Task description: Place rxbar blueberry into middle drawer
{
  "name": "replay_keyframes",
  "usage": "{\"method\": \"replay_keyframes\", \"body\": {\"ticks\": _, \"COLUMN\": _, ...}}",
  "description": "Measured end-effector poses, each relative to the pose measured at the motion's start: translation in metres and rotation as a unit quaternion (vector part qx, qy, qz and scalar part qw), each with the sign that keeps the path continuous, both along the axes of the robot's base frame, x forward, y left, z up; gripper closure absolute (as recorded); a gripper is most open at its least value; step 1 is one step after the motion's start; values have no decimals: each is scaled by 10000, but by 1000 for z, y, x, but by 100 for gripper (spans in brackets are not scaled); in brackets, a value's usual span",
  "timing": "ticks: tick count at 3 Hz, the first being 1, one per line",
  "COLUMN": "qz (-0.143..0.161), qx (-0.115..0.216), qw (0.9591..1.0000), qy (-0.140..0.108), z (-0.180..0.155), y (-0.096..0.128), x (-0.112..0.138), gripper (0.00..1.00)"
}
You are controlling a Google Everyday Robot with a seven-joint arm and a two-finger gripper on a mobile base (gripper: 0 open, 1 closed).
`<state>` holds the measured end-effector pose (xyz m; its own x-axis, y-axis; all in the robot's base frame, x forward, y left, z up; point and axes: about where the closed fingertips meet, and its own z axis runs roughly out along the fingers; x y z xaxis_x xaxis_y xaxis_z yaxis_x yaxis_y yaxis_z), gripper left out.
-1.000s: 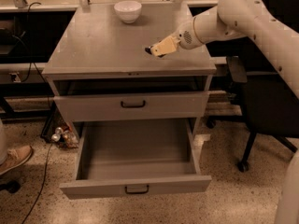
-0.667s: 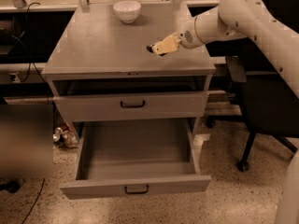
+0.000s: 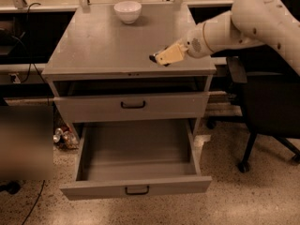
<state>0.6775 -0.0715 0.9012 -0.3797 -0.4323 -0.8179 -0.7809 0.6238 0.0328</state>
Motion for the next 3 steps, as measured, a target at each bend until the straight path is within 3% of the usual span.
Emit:
{"method": "replay_keyframes", "body": {"ticks": 1, "qz": 72, "qx": -214, "qw": 9988, "qy": 439, "z": -28, "y": 10, "x": -53, "gripper": 100}}
{"method": "replay_keyframes", "body": {"ticks": 2, "qz": 43, "qx": -335, "qw": 9937, "qy": 1067, "z": -87, "y": 25, "x": -97, "gripper": 100}}
{"method": "replay_keyframes", "body": {"ticks": 3, "qz": -52, "qx": -363, "qw": 9857, "qy": 1642, "z": -168, "y": 44, "x": -133, "gripper": 100}}
